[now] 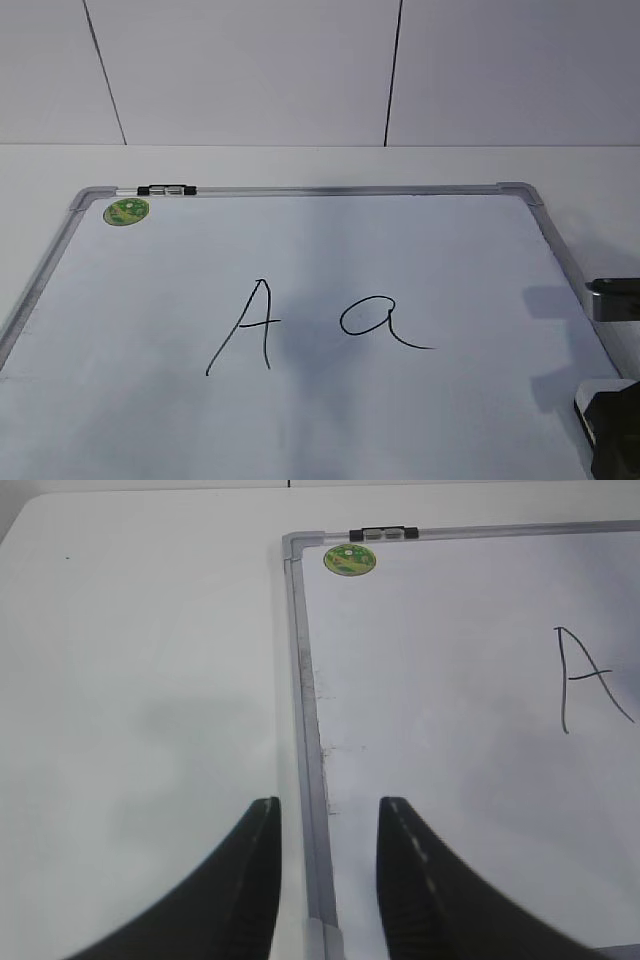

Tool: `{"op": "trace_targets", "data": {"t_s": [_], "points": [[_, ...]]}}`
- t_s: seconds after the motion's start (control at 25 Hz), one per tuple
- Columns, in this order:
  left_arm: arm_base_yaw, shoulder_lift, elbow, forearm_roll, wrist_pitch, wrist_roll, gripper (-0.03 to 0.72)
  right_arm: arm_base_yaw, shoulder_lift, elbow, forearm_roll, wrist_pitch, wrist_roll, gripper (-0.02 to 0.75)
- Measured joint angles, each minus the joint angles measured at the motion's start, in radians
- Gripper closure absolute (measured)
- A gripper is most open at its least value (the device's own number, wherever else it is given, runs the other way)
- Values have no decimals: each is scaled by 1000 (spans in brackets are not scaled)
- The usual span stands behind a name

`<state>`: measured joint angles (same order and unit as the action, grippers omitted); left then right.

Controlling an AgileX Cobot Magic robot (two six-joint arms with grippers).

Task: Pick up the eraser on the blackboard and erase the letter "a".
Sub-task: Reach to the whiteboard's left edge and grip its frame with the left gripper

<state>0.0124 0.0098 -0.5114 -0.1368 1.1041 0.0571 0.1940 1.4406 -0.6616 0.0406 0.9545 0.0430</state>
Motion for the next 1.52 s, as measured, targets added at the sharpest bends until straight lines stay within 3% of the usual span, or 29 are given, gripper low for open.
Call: {"op": "trace_targets", "data": {"t_s": [1.52], "points": [[0,0,0,0,0,0,443,0,11,-6,-1,-38,7,182]]}}
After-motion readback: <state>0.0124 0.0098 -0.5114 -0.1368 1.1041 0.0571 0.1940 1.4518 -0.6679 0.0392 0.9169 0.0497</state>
